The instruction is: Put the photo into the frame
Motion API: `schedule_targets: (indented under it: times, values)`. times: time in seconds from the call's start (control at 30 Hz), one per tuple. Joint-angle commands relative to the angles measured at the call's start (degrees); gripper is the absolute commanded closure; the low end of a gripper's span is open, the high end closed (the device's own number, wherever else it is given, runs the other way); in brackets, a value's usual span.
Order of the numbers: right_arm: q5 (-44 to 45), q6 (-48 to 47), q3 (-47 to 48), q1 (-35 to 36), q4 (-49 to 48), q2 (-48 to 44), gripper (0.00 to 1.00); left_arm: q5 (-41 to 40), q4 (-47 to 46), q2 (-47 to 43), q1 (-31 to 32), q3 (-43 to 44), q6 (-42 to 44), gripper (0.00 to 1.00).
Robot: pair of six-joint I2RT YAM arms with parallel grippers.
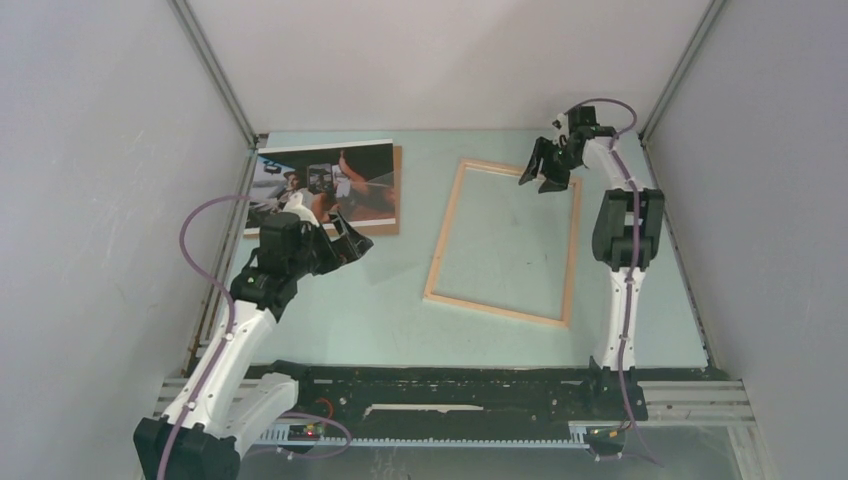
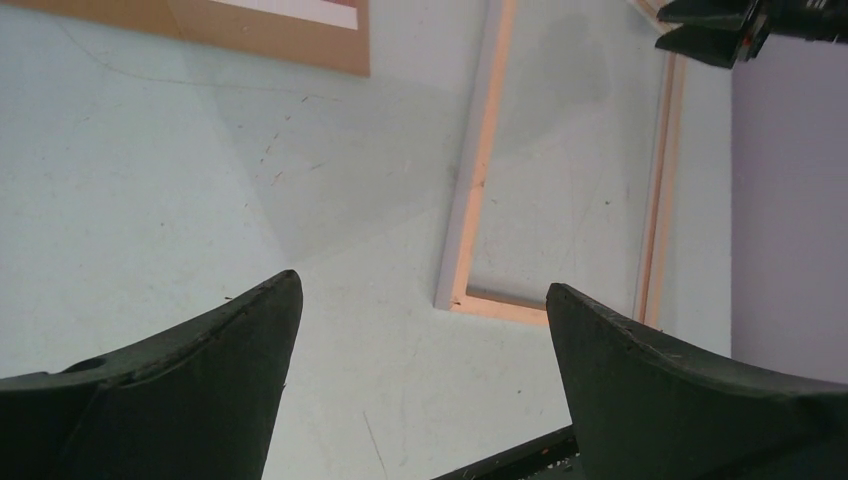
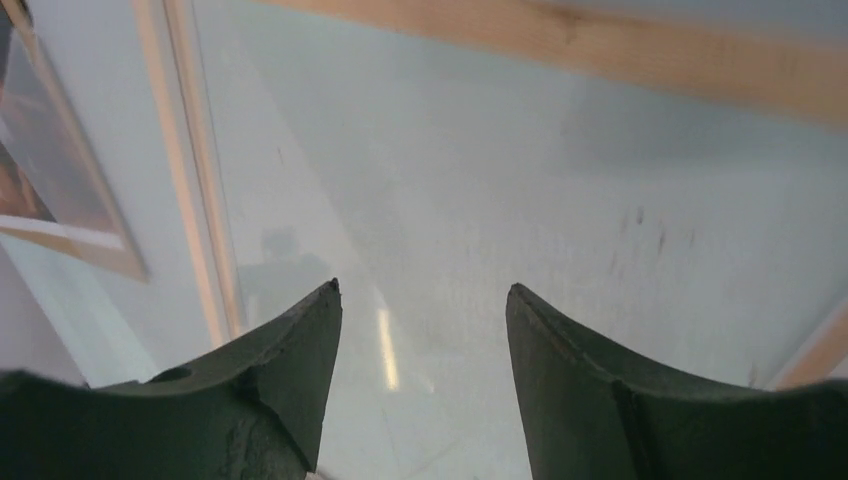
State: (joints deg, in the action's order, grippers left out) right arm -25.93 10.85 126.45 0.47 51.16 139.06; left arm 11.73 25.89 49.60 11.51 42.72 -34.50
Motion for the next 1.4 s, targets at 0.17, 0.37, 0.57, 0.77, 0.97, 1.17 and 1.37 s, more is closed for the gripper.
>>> schedule_targets:
  times: [0.17,0.37,0.57,0.77,0.97,1.17,1.37]
  values:
    - [1.32,29.63,-54.73,9.17,-38.99,-39.33,0.25,1.58,0.71,-4.42,0.84,3.00,7.22,0.00]
    - [0.71,45.76,-70.36,17.84,-59.85,-42.76,0.28,1.20,5.29,-5.33,5.08,6.23,11.02,0.00]
    - [6.52,56.77,-79.99,23.52,-80.74,-38.87,0.37,4.15,5.41,-6.74,7.14,6.32,9.32,0.00]
    - [12.02,67.13,-87.99,26.09,-106.99,-29.37,0.48,5.76,7.17,-8.65,7.30,6.48,9.34,0.00]
    - [16.38,68.83,-90.34,27.21,-114.93,-23.71,0.47,4.55,10.28,-11.46,7.30,8.38,9.83,0.00]
    - [18.26,69.80,-88.92,27.06,-117.24,-19.50,0.50,2.48,13.10,-12.71,7.30,9.46,11.69,0.00]
    - [18.02,67.99,-85.47,26.09,-116.22,-18.33,0.55,2.92,12.92,-12.57,7.33,9.36,10.73,0.00]
